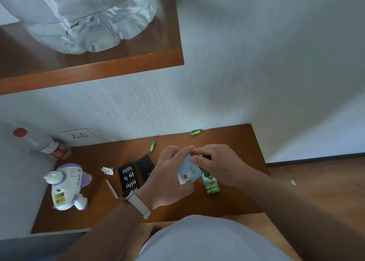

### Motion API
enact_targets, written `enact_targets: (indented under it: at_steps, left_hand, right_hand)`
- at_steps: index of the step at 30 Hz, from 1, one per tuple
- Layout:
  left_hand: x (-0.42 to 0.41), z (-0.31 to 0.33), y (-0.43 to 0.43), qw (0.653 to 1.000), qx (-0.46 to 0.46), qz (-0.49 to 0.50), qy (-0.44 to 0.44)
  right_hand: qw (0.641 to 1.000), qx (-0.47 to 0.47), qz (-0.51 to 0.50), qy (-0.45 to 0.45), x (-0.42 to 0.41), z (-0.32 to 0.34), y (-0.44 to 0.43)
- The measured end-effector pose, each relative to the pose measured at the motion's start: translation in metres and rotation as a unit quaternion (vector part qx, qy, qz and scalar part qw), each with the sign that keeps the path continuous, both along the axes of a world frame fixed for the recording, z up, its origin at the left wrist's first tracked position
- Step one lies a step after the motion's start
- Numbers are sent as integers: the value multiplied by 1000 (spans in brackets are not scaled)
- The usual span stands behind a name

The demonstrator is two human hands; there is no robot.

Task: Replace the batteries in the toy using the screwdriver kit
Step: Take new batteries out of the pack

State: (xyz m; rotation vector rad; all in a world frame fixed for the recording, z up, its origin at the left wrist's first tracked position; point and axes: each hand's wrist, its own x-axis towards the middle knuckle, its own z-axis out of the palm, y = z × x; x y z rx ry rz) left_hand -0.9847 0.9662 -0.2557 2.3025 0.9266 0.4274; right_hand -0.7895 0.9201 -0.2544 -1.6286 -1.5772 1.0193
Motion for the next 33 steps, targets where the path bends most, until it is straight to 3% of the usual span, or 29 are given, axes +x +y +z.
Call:
enact_targets:
  at_steps: [9,16,21,33]
  left_hand:
    - [7,-9,-6,999,-30,3,-27]
    - [9,-9,-9,999,0,-7,35]
    - [12,-7,-14,999,-20,4,25]
    - [12,-7,-23,999,-43,-10,6]
  right_hand:
    - [993,-1,-83,79,14,8,-6]
    - [980,-2,-156,126,12,11,-5]
    - [988,13,-149,46,6,7,-7]
    - [990,50,-127,28,8,3,-17]
